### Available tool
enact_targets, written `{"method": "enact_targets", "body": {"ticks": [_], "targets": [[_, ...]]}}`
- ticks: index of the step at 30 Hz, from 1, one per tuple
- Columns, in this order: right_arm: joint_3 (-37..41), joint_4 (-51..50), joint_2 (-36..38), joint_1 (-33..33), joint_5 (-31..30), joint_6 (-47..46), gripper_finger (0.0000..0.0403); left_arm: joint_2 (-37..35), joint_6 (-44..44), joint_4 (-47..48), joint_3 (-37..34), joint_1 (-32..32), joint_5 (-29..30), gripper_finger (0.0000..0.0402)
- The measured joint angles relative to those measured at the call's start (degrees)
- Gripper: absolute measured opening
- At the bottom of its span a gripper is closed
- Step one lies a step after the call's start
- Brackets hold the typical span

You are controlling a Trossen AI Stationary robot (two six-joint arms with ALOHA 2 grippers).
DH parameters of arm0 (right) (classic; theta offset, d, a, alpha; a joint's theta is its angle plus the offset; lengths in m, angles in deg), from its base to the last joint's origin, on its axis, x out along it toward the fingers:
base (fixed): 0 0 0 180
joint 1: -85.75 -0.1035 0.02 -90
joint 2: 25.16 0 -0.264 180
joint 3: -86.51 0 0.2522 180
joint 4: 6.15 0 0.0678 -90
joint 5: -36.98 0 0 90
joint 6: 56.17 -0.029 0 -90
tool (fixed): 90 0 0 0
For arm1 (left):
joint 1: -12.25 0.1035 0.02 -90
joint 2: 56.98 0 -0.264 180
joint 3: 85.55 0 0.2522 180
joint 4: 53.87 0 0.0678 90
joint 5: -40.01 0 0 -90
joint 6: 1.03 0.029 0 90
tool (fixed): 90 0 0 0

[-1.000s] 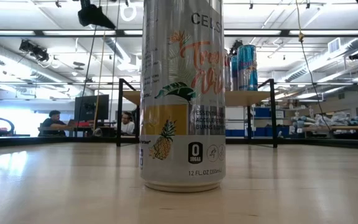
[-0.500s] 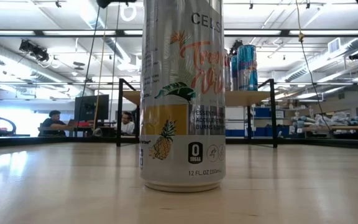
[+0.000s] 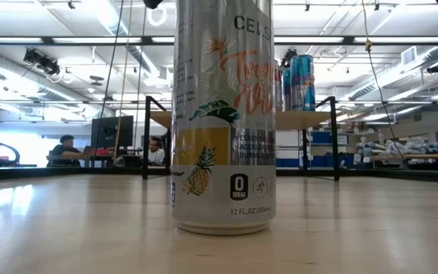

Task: Place canned beverage on shelf
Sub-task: Put the white soda can aligned with the other white soda can on the shelf

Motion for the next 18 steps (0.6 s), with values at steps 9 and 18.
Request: {"method": "enact_targets", "body": {"ticks": [9,18], "targets": [[0.0,-1.1,0.0,0.74,0.01,1.39,0.0287,4.77,-3.11,-3.71,0.0,-5.67,4.33,0.0394],[0.0,-3.67,0.0,1.36,-1.27,1.4,0.0285,9.7,-9.45,-3.95,0.0,-9.03,9.81,0.0394]]}}
